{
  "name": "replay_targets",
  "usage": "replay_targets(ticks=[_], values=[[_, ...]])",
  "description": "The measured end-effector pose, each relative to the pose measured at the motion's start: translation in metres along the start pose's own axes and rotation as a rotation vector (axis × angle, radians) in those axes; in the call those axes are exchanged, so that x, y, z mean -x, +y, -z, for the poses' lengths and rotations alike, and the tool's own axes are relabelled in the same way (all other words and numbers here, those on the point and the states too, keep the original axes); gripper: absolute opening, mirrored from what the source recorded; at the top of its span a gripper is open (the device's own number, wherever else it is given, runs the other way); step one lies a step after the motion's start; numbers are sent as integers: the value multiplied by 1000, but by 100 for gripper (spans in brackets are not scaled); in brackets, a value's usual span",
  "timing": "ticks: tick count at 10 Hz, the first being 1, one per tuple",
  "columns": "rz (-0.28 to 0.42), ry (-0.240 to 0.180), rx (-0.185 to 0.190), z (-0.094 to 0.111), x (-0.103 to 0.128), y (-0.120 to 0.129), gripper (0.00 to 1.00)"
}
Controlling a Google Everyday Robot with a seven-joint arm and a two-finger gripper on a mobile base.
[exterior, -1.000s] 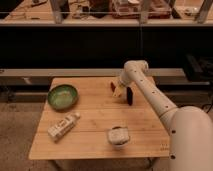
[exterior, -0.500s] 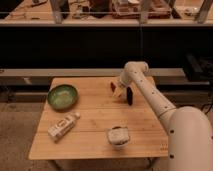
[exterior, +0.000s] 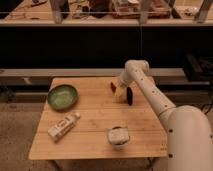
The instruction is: Place the pepper in the ceramic bowl
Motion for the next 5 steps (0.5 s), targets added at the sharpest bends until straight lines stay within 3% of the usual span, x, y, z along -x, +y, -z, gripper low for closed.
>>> replay_targets(ticks=[5], values=[[28,-36,-22,-12,-6,-5,80]])
